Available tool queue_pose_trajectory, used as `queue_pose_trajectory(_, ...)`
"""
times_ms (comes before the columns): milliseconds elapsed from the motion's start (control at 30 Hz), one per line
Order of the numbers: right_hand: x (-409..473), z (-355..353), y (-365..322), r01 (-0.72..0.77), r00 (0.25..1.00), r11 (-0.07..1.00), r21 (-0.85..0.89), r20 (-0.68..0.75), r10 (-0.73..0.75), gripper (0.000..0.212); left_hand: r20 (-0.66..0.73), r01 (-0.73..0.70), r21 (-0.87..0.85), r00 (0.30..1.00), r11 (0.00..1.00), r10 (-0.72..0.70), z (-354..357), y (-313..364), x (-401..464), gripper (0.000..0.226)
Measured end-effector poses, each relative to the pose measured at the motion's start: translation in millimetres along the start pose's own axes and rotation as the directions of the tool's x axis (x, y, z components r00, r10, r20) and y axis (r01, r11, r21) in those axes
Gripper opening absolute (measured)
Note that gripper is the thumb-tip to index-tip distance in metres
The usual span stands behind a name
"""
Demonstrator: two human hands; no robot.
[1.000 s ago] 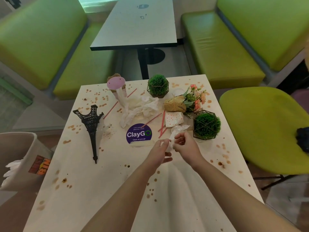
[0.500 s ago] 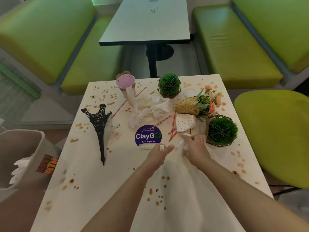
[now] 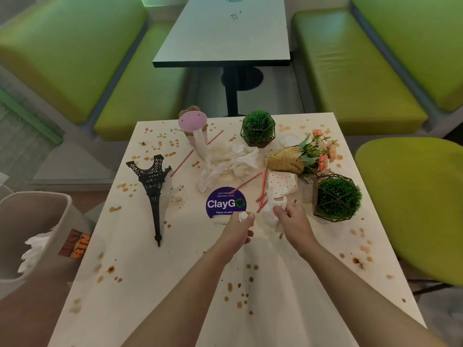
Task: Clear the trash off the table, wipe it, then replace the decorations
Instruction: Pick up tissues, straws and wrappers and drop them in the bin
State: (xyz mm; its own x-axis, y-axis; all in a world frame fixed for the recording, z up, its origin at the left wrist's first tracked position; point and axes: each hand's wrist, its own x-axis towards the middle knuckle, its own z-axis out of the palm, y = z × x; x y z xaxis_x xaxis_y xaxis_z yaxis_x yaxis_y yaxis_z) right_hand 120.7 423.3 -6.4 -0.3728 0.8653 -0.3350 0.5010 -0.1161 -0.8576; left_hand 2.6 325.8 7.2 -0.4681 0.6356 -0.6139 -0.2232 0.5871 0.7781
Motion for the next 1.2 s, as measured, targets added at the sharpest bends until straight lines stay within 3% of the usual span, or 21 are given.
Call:
queue_pose_trajectory(133, -15.4, 6.9, -8.9, -0.108, 0.986, 0.971, 0.213, 0.148, 0.077, 0.028, -0.044, -0.036, 0.022, 0.998, 0.999, 0.037, -8.4, -2.5, -8.5, 0.018)
queue_pose_trajectory(567, -68.2, 101.2, -78.3, -0.105, 0.942, 0.974, 0.200, 0.334, 0.033, 0.023, -0.252, -0.041, -0.161, 0.968, 0.986, -0.001, -114.7, -16.8, -49.0, 0.029)
queue_pose_trajectory(667, -86.2, 131.7, -100.4, -0.056, 0.933, 0.989, 0.136, 0.361, 0.003, 0.035, -0.342, -0.044, -0.158, 0.940, 0.986, -0.013, -157.3, -20.7, -60.6, 0.027)
queue_pose_trajectory(800, -112.1, 186.4, -128.1, 0.102, 0.912, 0.994, 0.028, 0.397, -0.104, 0.025, -0.450, -0.046, -0.104, 0.893, 0.993, -0.006, -228.0, -34.4, -75.1, 0.027)
queue_pose_trajectory(1000, -145.6, 268.0, -179.5, 0.184, 0.868, 0.979, 0.086, 0.454, -0.203, 0.019, -0.568, -0.164, 0.017, 0.810, 0.986, 0.144, -333.7, -49.7, -96.4, 0.034)
queue_pose_trajectory(1200, -155.3, 351.7, -225.6, 0.377, 0.816, 0.926, 0.027, 0.464, -0.346, 0.006, -0.760, -0.238, 0.012, 0.629, 0.971, 0.164, -417.0, -54.3, -118.9, 0.034)
